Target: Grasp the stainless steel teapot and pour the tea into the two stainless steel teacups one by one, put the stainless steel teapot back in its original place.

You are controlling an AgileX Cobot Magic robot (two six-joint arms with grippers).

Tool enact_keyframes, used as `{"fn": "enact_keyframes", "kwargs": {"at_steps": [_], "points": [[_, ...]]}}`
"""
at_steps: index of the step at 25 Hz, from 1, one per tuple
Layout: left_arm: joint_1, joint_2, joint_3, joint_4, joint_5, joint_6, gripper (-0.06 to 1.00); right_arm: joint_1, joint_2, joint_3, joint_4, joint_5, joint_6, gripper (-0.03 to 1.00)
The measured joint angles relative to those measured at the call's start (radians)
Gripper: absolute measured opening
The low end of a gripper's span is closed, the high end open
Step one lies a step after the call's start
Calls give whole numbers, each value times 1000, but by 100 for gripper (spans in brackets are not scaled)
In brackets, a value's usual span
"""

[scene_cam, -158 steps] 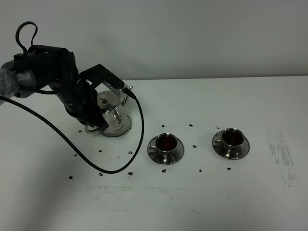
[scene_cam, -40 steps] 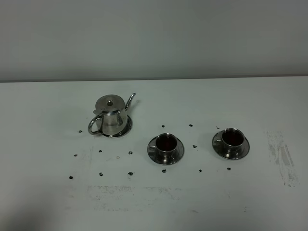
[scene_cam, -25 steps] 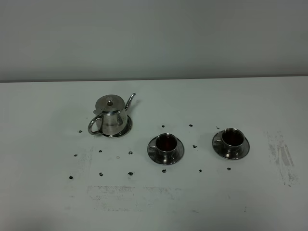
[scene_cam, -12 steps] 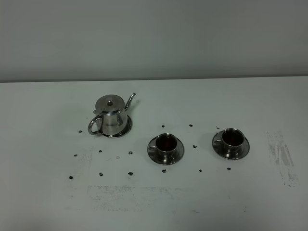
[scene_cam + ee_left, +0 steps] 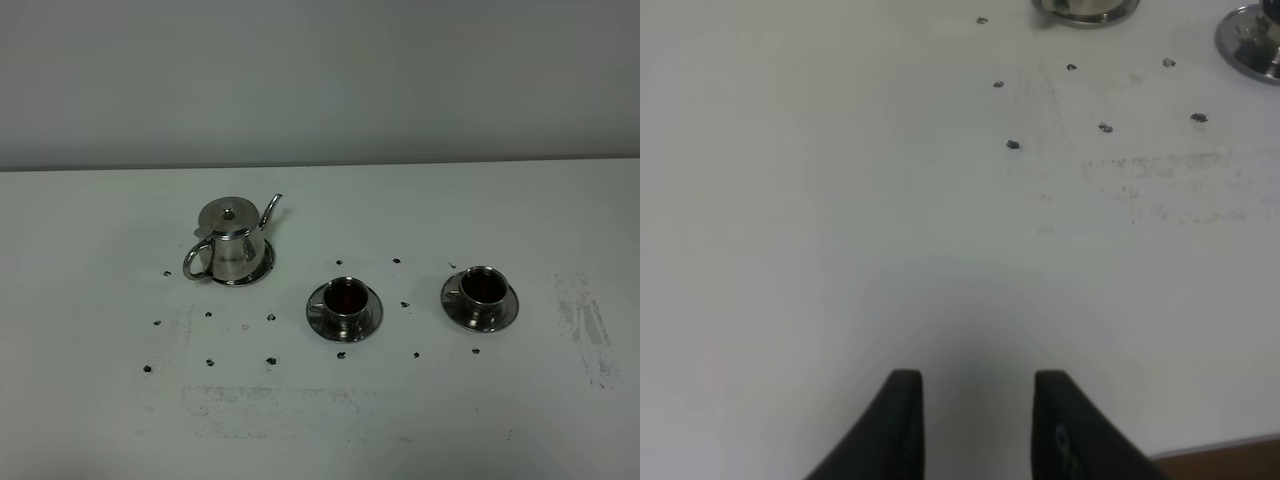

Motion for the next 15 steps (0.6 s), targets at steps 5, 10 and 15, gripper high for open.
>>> {"fn": "enact_keyframes", "kwargs": {"at_steps": [5,10,15], "points": [[0,0,0,0,0,1,29,57,0,0,5,-1,0,24],[0,0,0,0,0,1,29,74,0,0,12,-1,0,24],[0,0,0,0,0,1,29,77,0,0,12,-1,0,24]]}}
